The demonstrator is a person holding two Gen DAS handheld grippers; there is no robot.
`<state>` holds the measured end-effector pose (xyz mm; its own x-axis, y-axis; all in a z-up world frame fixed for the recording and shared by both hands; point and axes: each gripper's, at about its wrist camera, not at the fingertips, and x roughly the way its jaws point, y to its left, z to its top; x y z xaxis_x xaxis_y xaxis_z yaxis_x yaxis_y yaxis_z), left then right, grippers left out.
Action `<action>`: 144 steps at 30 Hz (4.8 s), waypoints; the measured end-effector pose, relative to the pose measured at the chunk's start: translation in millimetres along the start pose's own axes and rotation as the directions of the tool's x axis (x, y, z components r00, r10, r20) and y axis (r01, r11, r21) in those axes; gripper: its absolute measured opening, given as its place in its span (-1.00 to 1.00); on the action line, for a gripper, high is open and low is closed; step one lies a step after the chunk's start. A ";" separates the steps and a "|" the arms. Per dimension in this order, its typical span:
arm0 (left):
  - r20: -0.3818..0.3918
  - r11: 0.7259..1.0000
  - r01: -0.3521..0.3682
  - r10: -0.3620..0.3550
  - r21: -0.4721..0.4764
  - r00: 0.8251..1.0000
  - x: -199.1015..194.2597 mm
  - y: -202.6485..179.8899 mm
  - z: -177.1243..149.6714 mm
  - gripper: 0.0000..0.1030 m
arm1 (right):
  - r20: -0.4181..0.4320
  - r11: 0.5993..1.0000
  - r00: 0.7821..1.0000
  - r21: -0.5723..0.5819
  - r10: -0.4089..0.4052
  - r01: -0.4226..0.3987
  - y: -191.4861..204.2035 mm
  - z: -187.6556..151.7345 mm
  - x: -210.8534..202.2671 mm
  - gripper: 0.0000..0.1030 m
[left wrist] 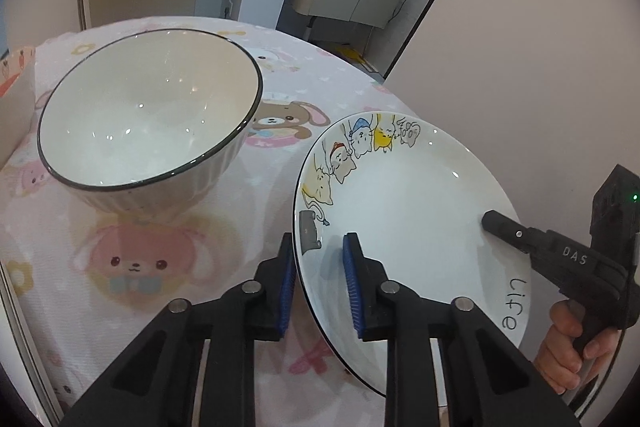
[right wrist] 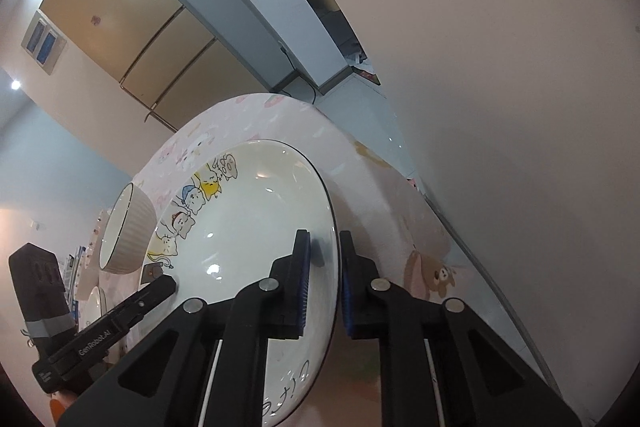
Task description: Organize plates and bowls
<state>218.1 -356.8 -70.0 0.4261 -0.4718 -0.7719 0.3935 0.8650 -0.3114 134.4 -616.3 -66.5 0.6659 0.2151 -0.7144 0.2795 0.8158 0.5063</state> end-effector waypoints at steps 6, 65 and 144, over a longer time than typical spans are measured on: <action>-0.004 1.000 -0.017 0.017 -0.010 1.000 -2.3 -1.3 -2.1 -0.60 | 0.005 0.999 1.000 0.016 0.030 -0.030 -1.9 -0.2 1.7 -0.78; 0.356 0.949 -0.264 0.310 -0.171 0.882 -336.4 148.1 -65.4 -0.60 | -0.009 0.887 0.974 -0.410 0.227 -0.210 289.4 -105.0 -65.2 -0.75; 0.158 0.921 -0.371 0.387 -0.120 0.909 -213.9 235.0 -106.2 -0.50 | -0.079 0.781 0.997 -0.624 -0.028 -0.027 307.6 -178.5 52.9 -0.63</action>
<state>132.9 -34.5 -36.9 0.6679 -0.1214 -0.7343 0.1068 0.9920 -0.0668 132.2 -258.2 -34.8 0.6014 0.2337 -0.7640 -0.2312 0.9663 0.1135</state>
